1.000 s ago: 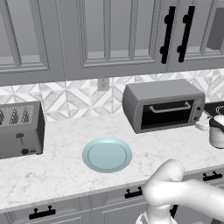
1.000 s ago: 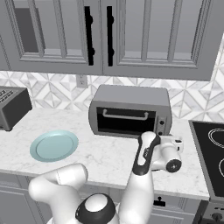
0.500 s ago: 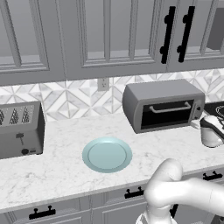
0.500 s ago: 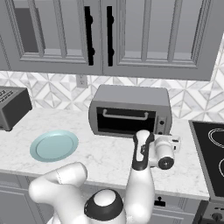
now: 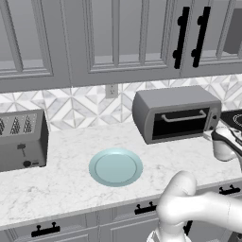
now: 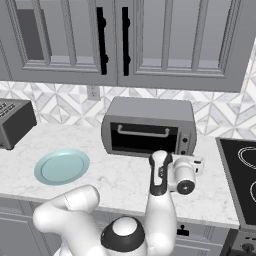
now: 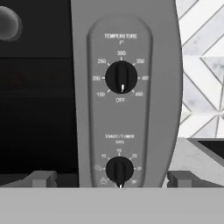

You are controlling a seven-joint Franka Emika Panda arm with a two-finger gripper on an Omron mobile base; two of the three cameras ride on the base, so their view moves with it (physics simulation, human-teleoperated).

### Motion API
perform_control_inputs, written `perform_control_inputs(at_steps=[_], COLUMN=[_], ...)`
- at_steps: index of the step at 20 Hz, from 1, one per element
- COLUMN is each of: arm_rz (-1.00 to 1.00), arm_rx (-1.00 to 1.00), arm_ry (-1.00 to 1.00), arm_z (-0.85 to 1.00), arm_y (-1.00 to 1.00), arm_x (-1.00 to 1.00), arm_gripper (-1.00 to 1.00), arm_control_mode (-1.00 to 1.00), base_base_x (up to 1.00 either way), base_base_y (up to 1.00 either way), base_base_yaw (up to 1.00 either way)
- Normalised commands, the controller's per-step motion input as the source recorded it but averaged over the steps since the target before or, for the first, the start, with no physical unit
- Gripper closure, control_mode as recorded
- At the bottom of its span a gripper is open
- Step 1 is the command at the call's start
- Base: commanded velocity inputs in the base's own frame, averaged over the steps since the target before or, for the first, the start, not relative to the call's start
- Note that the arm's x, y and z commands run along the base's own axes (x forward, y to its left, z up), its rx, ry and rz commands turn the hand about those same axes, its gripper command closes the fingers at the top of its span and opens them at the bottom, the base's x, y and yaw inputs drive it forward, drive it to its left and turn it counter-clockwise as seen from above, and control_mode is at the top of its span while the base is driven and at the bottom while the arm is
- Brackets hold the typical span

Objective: Pick up the kebab skewer and baguette bread, and place them inside the toaster oven. Close the toaster oven door and start by setting the timer.

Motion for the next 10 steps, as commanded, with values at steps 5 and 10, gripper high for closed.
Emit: perform_control_inputs(at_steps=[5,10], arm_rz=[0.00,0.00], arm_rx=[0.02,0.02], arm_ry=[0.00,0.00], arm_z=[-0.08,0.00], arm_y=[-0.10,-0.07], arm_x=[0.10,0.16], arm_gripper=[-1.00,-1.00], arm_control_mode=[-1.00,-1.00], base_base_x=[0.00,0.00], base_base_y=[0.00,0.00], base_base_yaw=[0.00,0.00])
